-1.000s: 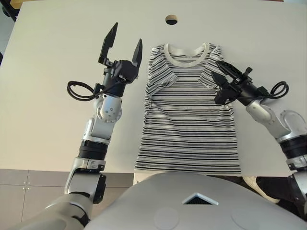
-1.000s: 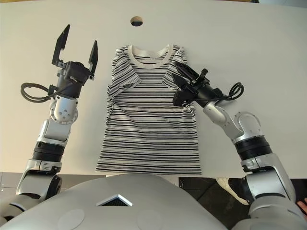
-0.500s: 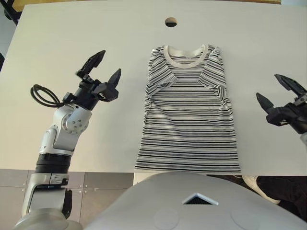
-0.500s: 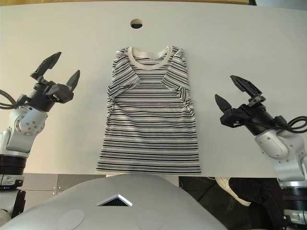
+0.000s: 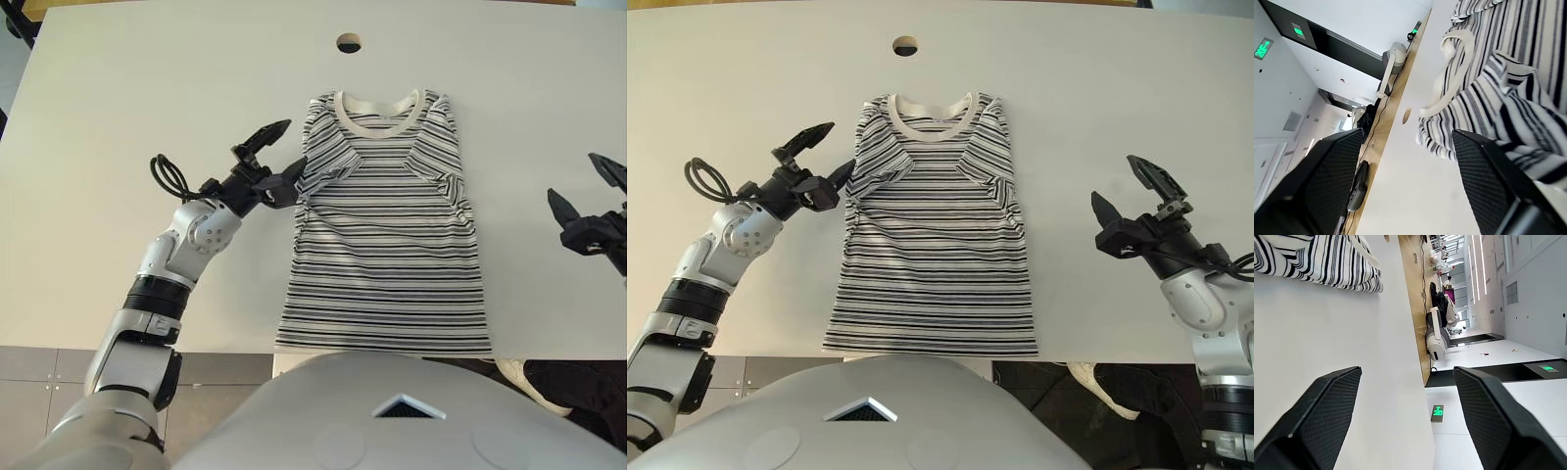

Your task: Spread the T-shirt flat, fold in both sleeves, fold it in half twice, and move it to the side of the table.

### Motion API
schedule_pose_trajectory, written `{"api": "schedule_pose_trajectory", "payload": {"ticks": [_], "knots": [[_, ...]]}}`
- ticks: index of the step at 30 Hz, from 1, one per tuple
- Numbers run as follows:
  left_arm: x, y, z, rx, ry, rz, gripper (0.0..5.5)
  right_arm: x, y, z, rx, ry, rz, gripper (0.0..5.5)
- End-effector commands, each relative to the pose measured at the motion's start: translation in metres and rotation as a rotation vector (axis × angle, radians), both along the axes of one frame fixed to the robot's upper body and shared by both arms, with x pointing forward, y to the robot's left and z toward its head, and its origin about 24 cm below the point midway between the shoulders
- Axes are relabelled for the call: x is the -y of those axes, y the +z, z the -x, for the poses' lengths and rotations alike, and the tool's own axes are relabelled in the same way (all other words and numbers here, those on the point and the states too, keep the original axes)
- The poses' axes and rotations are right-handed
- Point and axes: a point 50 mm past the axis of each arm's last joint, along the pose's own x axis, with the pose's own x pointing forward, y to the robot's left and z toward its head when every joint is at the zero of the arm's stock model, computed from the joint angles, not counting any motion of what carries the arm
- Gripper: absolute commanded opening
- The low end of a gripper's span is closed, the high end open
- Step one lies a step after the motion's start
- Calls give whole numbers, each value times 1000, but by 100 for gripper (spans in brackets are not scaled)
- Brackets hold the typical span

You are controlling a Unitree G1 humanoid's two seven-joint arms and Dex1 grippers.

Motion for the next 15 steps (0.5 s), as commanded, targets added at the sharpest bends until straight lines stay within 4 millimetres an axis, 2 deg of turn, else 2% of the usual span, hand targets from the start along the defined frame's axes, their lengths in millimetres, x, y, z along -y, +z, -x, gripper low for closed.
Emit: {"api": "schedule_pose_trajectory", "payload": {"ticks": [1,5,11,15], "knots": [[-8,8,-10,53,25,-32,338,-7,-5,-3,-7,28,-6,349],[-9,9,-11,63,33,-24,338,-21,-16,-10,-34,80,-10,349],[19,-5,9,-15,-115,33,338,-40,-24,-22,-48,161,-11,349],[30,-18,21,-71,-162,45,338,-48,-24,-24,-53,208,-14,349]]}}
